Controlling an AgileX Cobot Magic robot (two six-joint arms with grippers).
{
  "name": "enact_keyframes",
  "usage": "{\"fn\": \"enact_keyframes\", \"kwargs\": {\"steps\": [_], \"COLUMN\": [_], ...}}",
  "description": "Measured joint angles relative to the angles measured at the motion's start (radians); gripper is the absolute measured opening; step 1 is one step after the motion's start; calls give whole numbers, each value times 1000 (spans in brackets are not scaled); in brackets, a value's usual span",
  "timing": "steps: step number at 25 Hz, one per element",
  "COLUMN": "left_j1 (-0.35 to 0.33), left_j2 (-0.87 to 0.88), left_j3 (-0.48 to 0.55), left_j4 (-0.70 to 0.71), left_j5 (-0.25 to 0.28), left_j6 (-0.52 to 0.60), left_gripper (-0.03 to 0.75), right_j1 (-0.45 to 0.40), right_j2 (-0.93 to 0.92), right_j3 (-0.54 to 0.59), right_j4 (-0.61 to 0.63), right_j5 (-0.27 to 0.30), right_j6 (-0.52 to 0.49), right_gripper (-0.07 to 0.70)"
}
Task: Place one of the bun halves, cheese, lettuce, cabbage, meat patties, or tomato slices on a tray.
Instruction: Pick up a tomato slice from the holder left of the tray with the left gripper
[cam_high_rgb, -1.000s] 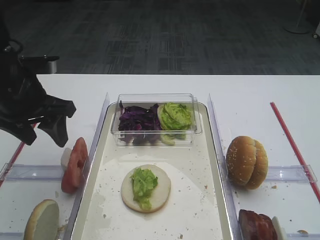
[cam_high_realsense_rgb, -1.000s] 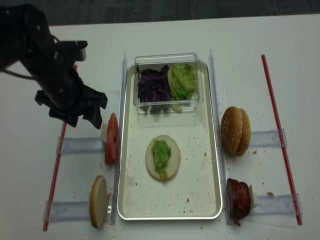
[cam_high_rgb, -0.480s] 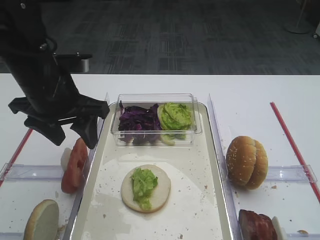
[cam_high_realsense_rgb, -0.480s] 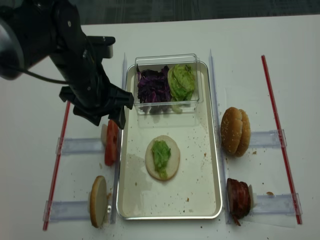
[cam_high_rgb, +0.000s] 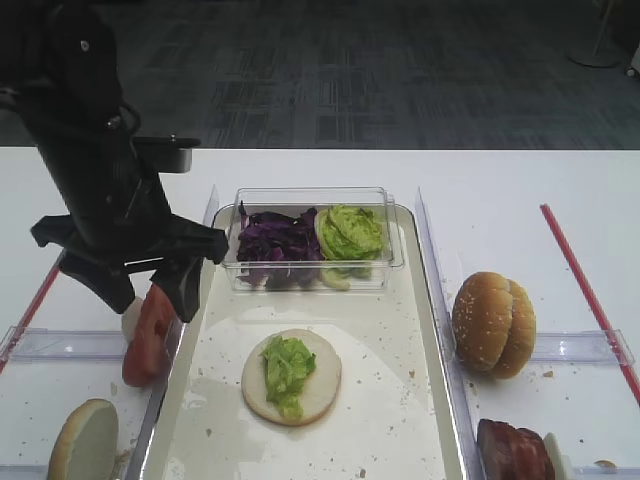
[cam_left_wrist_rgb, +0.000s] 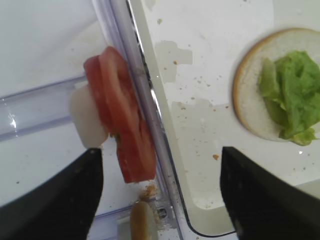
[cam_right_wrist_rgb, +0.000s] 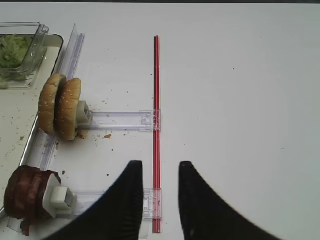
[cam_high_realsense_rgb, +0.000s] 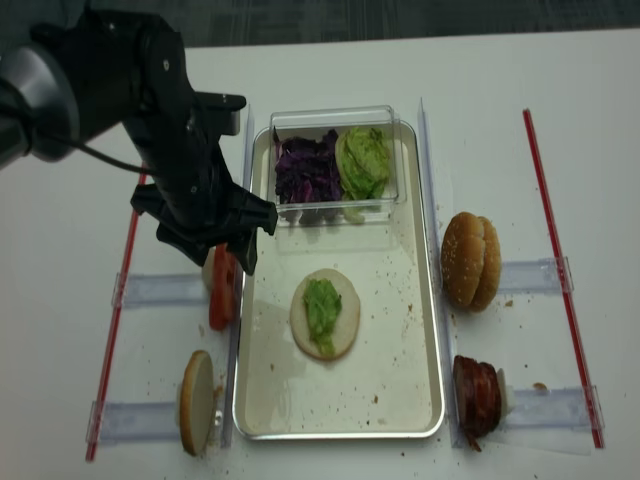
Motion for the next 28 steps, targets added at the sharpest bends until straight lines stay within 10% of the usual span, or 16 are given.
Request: {"fn": "enact_keyframes", "kwargs": {"steps": [28], "left_j1": [0], "left_j2": [92], "left_j3": [-19], "left_j4": [-21], "left_j5": [-38], "left_j6": [0], "left_gripper": [421], "right_j1": [0], "right_j2": [0], "right_j3": [0], "right_j4": [0], "right_j5": [0], "right_j6": [0], "right_gripper": [193]}}
